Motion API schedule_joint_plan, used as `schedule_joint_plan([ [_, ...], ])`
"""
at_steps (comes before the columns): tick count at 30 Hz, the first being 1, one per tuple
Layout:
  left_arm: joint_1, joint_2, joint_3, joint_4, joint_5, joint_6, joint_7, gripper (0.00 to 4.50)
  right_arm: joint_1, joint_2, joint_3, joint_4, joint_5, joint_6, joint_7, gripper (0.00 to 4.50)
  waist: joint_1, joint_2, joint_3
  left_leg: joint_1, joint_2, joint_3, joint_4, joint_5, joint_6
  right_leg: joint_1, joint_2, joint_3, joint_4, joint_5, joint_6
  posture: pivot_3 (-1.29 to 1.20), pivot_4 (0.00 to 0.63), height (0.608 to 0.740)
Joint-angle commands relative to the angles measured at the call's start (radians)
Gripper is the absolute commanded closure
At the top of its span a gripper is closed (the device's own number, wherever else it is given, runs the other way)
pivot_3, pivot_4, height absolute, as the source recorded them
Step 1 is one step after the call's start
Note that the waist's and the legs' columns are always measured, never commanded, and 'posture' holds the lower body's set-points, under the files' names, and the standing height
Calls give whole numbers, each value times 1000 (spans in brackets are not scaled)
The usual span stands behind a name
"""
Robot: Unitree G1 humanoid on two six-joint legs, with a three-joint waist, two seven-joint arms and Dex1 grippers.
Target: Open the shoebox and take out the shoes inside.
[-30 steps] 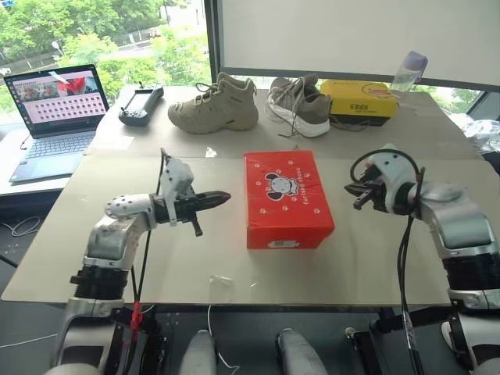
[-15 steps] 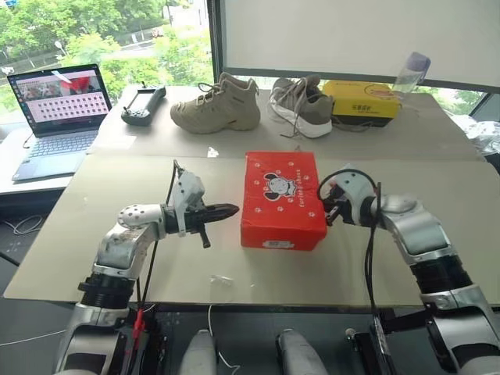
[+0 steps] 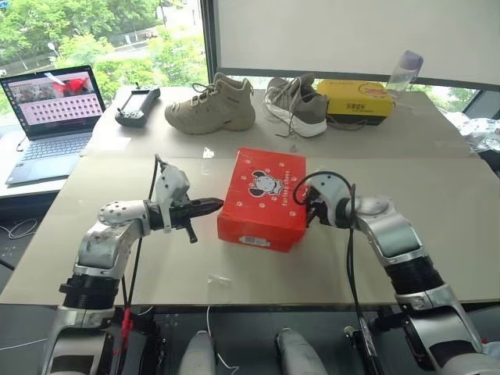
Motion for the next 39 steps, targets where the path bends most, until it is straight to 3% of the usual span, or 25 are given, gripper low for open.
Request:
schedule_joint_plan([
  [1,16,-6,-19,-75,-44,7,-22,4500,-37,14,-5,-72,17,1,-2,4427,1,0,0,0,0,0,0,0,0,0,0,0,0,0,0,0,150,712],
  [6,54,10,-3,-61,-39,1,-19,4500,-36,-26,-21,-58,9,-4,5,4427,2,0,0,0,0,0,0,0,0,0,0,0,0,0,0,0,150,712],
  [14,86,99,114,144,-13,-85,-9,4500,18,-120,-52,-78,22,-11,49,4427,-1,0,0,0,0,0,0,0,0,0,0,0,0,0,0,0,150,712],
  [24,324,161,392,-166,-365,170,-17,4500,89,-172,-19,-10,40,-131,165,4427,-7,0,0,0,1,1,-1,0,0,0,0,0,0,0,-1,0,150,712],
  [29,483,241,448,-157,-396,179,-134,4500,61,-130,-51,39,128,-175,260,4427,-10,0,0,5,1,3,-2,0,0,1,0,2,0,-1,-2,0,150,712],
  [31,510,243,440,-161,-381,155,-145,4500,57,-129,-50,56,135,-191,278,4427,-9,0,0,6,2,3,-2,0,0,1,0,1,0,-5,-9,0,150,712],
  [39,626,222,422,-235,-315,11,-177,4500,7,-89,-61,196,140,-203,273,4427,-4,-2,0,5,2,4,-3,0,0,1,0,1,0,-5,-10,0,150,712],
])
